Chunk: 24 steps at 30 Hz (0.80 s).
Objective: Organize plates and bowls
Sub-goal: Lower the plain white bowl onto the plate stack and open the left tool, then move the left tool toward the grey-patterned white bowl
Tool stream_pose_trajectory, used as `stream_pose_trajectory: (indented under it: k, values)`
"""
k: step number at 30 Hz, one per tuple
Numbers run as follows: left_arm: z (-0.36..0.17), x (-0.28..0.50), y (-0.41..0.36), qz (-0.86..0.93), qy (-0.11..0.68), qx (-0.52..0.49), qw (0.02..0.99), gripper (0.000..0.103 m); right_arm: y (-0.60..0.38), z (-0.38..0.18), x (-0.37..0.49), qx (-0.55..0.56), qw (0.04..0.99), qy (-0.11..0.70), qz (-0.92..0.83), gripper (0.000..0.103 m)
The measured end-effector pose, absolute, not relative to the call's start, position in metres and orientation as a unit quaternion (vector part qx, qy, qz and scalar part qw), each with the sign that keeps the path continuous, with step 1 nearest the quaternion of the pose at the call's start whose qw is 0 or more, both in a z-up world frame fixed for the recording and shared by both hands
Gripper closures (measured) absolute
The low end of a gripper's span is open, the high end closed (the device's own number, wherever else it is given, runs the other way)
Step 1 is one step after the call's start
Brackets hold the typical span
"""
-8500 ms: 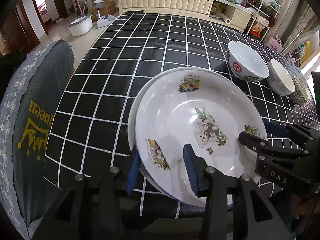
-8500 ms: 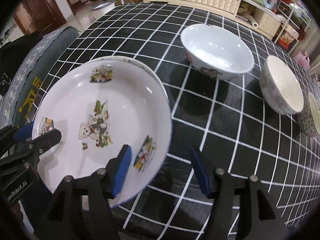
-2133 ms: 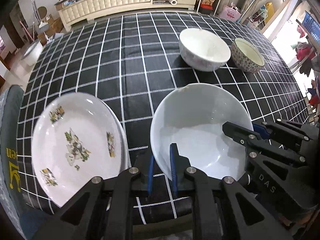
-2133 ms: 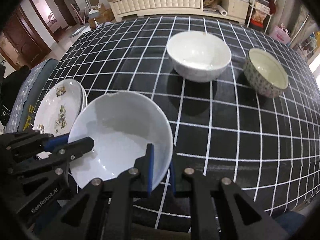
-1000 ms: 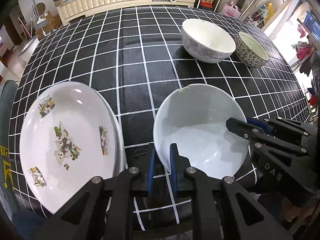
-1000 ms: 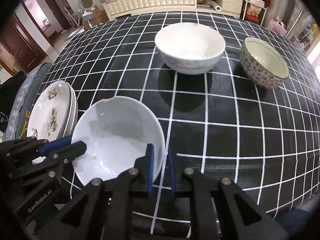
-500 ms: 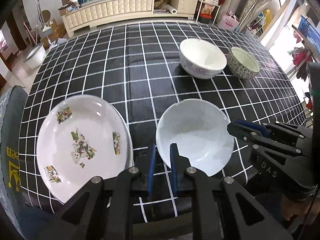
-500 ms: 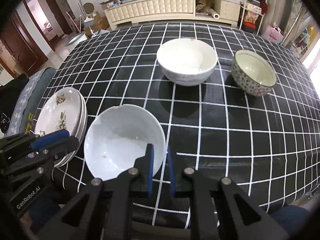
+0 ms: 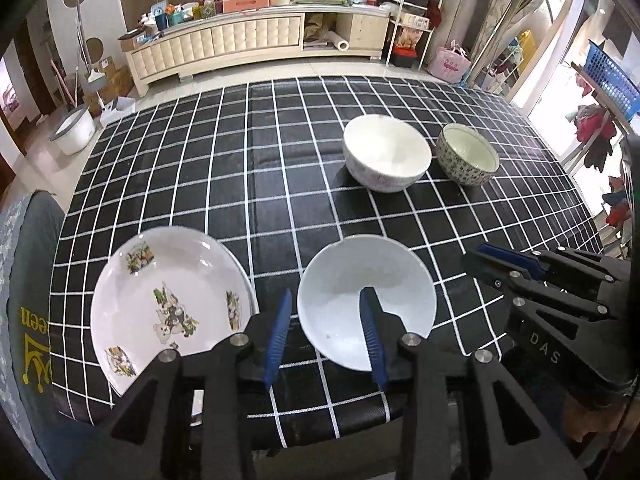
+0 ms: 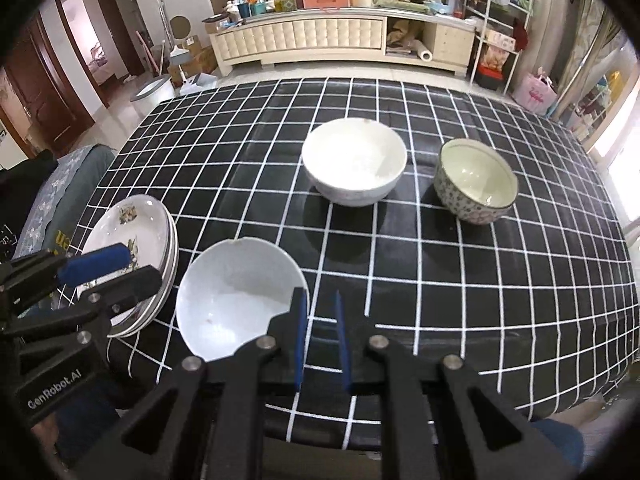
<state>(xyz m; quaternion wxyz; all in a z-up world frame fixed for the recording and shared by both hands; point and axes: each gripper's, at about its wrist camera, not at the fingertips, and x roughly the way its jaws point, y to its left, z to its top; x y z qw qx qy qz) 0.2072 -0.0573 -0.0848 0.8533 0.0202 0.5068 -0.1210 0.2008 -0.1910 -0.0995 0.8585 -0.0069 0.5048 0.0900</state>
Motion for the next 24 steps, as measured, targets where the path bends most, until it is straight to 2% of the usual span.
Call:
stream_pose_trajectory:
  k: [1, 3, 9, 15, 18, 22, 24]
  values:
    - [-0.082, 0.208, -0.058, -0.122, 0.504, 0.020, 0.855, 0.067, -0.192, -0.097, 0.202, -0.007, 0.860, 0.503, 0.090, 0.082]
    - [-0.078, 0.210, -0.060, -0.124, 0.500, 0.020, 0.857, 0.067, -0.194, -0.094, 0.203, -0.010, 0.860, 0.502, 0.087, 0.066]
    - [-0.067, 0.217, -0.066, -0.126, 0.491, 0.026, 0.862, 0.063, -0.201, -0.081, 0.208, -0.003, 0.867, 0.491, 0.085, 0.047]
    - [-0.056, 0.229, -0.070, -0.127, 0.483, 0.037, 0.866, 0.062, -0.206, -0.072, 0.218, -0.006, 0.871, 0.486, 0.080, 0.039]
    - [-0.052, 0.235, -0.072, -0.127, 0.478, 0.038, 0.868, 0.054, -0.209, -0.067, 0.225, -0.008, 0.873, 0.481, 0.078, 0.036]
    - [-0.048, 0.245, -0.075, -0.129, 0.475, 0.040, 0.870, 0.054, -0.210, -0.062, 0.233, -0.012, 0.876, 0.475, 0.078, 0.032]
    - [-0.047, 0.250, -0.076, -0.129, 0.475, 0.041, 0.870, 0.054, -0.210, -0.060, 0.238, -0.015, 0.877, 0.473, 0.076, 0.027]
